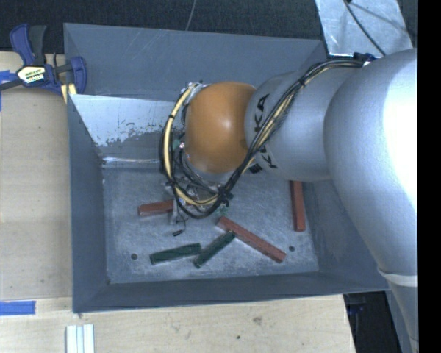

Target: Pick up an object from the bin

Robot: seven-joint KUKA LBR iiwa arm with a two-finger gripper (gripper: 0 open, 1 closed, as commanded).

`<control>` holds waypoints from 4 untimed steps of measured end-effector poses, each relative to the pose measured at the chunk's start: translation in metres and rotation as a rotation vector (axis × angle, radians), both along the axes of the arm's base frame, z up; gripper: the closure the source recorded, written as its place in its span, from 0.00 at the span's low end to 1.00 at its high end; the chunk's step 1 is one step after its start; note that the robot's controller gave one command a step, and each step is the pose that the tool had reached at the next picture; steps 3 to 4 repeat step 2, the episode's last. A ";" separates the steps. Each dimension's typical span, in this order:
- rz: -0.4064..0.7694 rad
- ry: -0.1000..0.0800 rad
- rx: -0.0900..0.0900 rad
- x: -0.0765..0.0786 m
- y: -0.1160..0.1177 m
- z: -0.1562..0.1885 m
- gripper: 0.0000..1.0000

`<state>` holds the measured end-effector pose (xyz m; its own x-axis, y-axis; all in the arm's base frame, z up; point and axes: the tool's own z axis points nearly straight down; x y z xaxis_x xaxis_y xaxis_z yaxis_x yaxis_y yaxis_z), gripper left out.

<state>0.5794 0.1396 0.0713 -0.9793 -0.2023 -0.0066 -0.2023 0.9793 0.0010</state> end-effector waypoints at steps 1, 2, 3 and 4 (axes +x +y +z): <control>-0.001 0.000 0.000 0.000 0.000 0.000 1.00; 0.001 0.003 -0.001 0.028 -0.014 0.134 1.00; 0.001 0.003 -0.001 0.028 -0.014 0.134 1.00; 0.001 0.003 -0.001 0.028 -0.014 0.134 1.00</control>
Offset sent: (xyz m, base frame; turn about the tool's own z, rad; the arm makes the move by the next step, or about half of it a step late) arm 0.0267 -0.0135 0.1328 -0.0029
